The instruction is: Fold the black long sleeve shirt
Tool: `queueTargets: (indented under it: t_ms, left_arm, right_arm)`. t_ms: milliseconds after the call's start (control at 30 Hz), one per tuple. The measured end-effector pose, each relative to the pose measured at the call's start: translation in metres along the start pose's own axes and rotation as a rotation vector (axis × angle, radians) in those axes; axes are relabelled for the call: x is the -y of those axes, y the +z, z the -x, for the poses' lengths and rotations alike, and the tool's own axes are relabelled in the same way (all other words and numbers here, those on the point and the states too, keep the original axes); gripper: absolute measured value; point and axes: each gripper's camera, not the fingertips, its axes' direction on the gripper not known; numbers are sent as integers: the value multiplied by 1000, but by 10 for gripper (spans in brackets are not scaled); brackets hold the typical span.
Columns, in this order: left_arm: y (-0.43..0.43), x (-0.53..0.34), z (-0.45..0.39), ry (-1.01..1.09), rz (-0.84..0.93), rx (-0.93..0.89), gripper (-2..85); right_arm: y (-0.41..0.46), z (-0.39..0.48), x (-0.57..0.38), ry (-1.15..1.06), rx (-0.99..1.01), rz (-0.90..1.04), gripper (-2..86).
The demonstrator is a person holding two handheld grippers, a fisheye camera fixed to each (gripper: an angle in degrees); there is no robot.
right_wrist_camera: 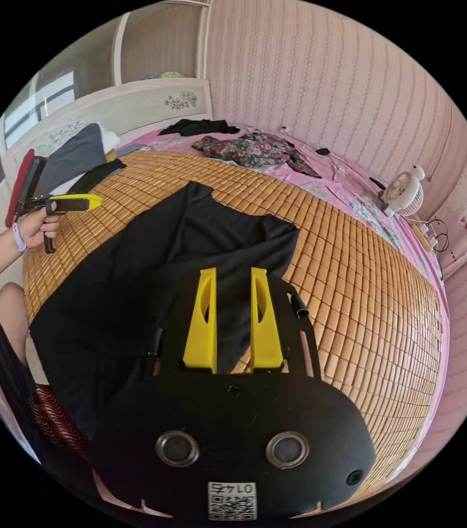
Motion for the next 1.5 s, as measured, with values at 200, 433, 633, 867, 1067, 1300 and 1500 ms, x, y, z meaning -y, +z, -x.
queueTargets:
  t_ms: [200,433,633,867,1067,1300,1500]
  left_arm:
    - [76,83,29,-153,-26,-14,84]
    - [154,131,20,-129,173,105,64]
    - [135,142,18,-86,154,66,19]
    - [-7,109,-28,140,-122,-126,-4]
    - [-123,-32,-44,203,-82,-223,-4]
    - [-147,-200,-31,-61,96,-97,3]
    - [-140,-228,-80,-36,91,-147,-2]
  right_arm:
    - [63,-81,44,253,-46,120,88]
    - [103,-131,48,501,118,119,48]
    - [62,-155,31,600,252,-82,12]
    - [-83,-134,-3,357,323,-247,9]
    - [-192,-48,-126,258,452,-245,24]
    - [-184,51,-245,356,305,72,27]
    - [-199,98,-206,295,174,-31,20]
